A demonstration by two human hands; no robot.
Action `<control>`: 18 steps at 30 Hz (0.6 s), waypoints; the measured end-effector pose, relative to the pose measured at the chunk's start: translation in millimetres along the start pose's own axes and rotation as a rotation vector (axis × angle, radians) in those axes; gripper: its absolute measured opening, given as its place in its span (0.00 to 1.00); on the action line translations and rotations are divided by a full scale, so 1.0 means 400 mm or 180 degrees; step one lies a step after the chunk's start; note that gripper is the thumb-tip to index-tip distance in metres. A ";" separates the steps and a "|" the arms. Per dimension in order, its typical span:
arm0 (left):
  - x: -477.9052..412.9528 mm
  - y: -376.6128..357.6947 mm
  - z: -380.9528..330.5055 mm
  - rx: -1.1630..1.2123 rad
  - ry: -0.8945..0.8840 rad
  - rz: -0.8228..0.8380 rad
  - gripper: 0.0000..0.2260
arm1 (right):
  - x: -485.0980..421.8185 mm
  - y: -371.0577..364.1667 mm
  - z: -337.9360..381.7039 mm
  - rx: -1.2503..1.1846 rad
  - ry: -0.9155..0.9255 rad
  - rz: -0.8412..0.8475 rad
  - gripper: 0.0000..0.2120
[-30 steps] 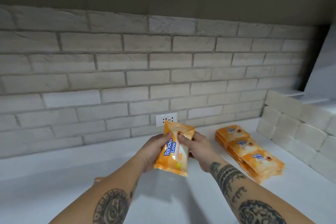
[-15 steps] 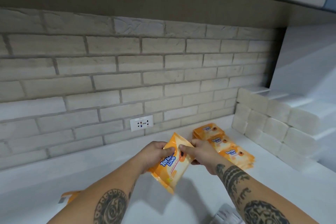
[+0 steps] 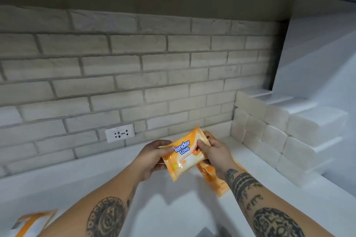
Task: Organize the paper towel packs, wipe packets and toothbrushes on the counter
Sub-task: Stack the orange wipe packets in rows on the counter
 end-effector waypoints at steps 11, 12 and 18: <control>-0.127 -0.112 0.116 -0.0094 0.0038 -0.0796 0.11 | -0.110 0.130 -0.132 0.0413 -0.0227 0.0287 0.04; -0.138 -0.122 0.123 -0.0086 0.0045 -0.0855 0.12 | -0.121 0.144 -0.142 0.0468 -0.0209 0.0241 0.03; -0.229 -0.208 0.157 0.0202 0.0039 -0.0930 0.22 | -0.218 0.247 -0.199 0.0479 -0.0226 -0.0217 0.03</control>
Point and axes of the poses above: each hand's wrist, its own x-axis away from the middle knuckle, its own y-axis out of the back of the hand, z = x × y, the point moved 8 cm from there along -x, towards the middle knuckle
